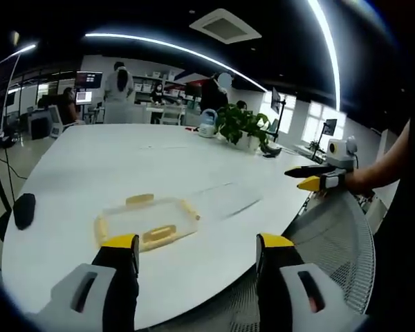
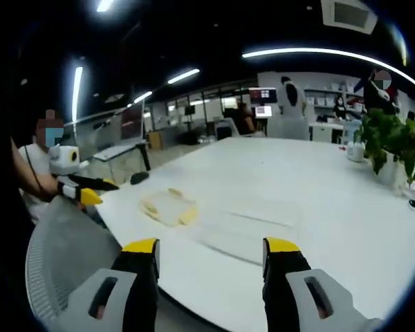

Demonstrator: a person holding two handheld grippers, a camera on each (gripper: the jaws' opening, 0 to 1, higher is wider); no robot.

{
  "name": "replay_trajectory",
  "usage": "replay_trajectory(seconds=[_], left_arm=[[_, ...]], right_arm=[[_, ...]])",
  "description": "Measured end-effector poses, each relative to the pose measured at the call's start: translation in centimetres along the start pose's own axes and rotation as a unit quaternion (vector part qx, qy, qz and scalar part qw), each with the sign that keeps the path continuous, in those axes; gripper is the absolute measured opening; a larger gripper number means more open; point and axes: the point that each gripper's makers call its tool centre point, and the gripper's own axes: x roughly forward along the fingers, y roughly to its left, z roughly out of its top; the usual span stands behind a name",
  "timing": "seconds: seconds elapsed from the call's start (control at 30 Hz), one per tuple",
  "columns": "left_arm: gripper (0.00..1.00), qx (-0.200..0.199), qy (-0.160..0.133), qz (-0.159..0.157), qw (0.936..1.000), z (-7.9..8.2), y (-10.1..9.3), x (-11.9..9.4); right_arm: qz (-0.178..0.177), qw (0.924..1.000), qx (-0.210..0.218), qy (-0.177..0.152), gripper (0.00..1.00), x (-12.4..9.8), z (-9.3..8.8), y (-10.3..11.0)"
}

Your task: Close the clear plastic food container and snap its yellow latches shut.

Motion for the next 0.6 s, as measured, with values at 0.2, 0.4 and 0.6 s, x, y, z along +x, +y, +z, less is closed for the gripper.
replay_trajectory(seconds=[0.2, 0.4, 0.6], left_arm=[[0.76, -0.004, 0.009, 0.009, 0.9999, -0.5, 0.3, -0.1], [0.79, -0.007, 0.011, 0.013, 0.9998, -0.8, 0.5, -0.3], [0.82, -0.02, 0.022, 0.022, 0.9993, -1.3, 1.0, -0.2]], right_arm=[[-0.005, 0.9999, 0.006, 0.013, 0.67, 0.3, -0.7, 0.0], [-0.007, 0.9998, 0.005, 0.019, 0.7, 0.1, -0.9, 0.0], [-0.009, 0.9993, 0.011, 0.035, 0.76, 0.2, -1.4, -0.2]])
